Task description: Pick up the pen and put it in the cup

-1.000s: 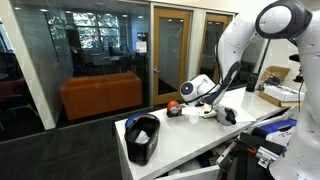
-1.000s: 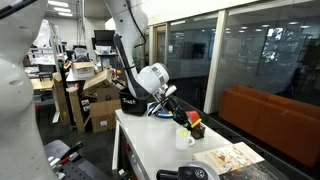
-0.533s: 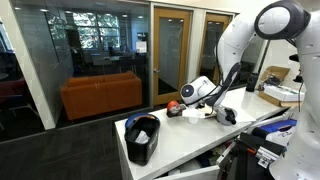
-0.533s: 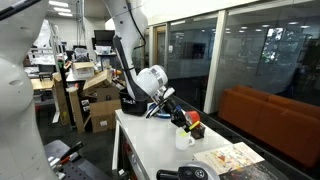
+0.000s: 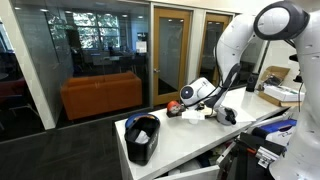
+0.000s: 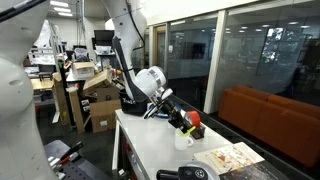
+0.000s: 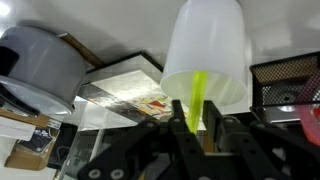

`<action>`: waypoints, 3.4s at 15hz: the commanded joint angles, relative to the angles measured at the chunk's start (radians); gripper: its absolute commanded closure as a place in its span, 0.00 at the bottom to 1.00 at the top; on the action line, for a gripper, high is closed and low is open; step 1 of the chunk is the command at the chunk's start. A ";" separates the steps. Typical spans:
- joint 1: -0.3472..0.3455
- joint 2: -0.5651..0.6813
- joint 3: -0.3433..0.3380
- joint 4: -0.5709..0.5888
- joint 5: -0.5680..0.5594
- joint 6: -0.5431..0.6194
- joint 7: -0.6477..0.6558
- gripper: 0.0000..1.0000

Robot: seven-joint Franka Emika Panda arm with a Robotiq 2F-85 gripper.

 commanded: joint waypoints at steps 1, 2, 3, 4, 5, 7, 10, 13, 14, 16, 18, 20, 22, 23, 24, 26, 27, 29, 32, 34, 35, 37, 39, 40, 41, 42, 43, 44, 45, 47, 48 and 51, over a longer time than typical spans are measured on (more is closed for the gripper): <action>-0.031 -0.006 0.025 0.000 -0.031 -0.002 0.016 0.41; -0.032 -0.007 0.025 0.001 -0.028 -0.002 0.011 0.34; -0.034 -0.009 0.024 0.002 -0.025 -0.002 0.007 0.26; -0.041 -0.012 0.025 0.003 -0.017 0.005 -0.008 0.20; -0.047 -0.018 0.026 0.002 -0.010 0.013 -0.022 0.12; -0.064 -0.036 0.025 -0.003 -0.002 0.037 -0.055 0.01; -0.111 -0.073 0.031 -0.017 0.029 0.131 -0.170 0.00; -0.153 -0.102 0.035 -0.036 0.116 0.264 -0.346 0.00; -0.162 -0.108 0.035 -0.042 0.162 0.294 -0.406 0.00; -0.169 -0.119 0.033 -0.059 0.271 0.327 -0.532 0.00; -0.165 -0.129 0.030 -0.073 0.388 0.338 -0.650 0.00; -0.154 -0.143 0.028 -0.086 0.507 0.341 -0.756 0.00; -0.140 -0.157 0.027 -0.093 0.623 0.333 -0.855 0.00; -0.142 -0.167 0.035 -0.099 0.697 0.331 -0.928 0.00; -0.135 -0.178 0.034 -0.103 0.760 0.325 -0.988 0.00; -0.126 -0.198 0.038 -0.109 0.897 0.308 -1.127 0.00; -0.144 -0.211 0.063 -0.115 0.973 0.303 -1.221 0.00; -0.140 -0.230 0.074 -0.117 1.105 0.280 -1.379 0.00; -0.238 -0.257 0.196 -0.115 1.227 0.227 -1.609 0.00; -0.256 -0.271 0.222 -0.102 1.294 0.171 -1.761 0.00; -0.266 -0.280 0.230 -0.096 1.322 0.137 -1.836 0.00; -0.194 -0.305 0.152 -0.084 1.368 0.052 -1.986 0.00; -0.188 -0.328 0.130 -0.070 1.379 -0.031 -2.105 0.00; -0.183 -0.341 0.117 -0.063 1.370 -0.070 -2.146 0.00; -0.179 -0.354 0.106 -0.058 1.358 -0.105 -2.179 0.00; -0.173 -0.368 0.095 -0.052 1.343 -0.134 -2.201 0.00; -0.170 -0.381 0.087 -0.047 1.334 -0.158 -2.223 0.00; -0.166 -0.396 0.080 -0.042 1.326 -0.178 -2.240 0.00; -0.165 -0.409 0.075 -0.038 1.328 -0.196 -2.257 0.00; -0.161 -0.434 0.064 -0.032 1.325 -0.220 -2.258 0.00; -0.157 -0.417 0.063 -0.039 1.338 -0.178 -2.236 0.00; -0.156 -0.433 0.059 -0.038 1.337 -0.196 -2.243 0.00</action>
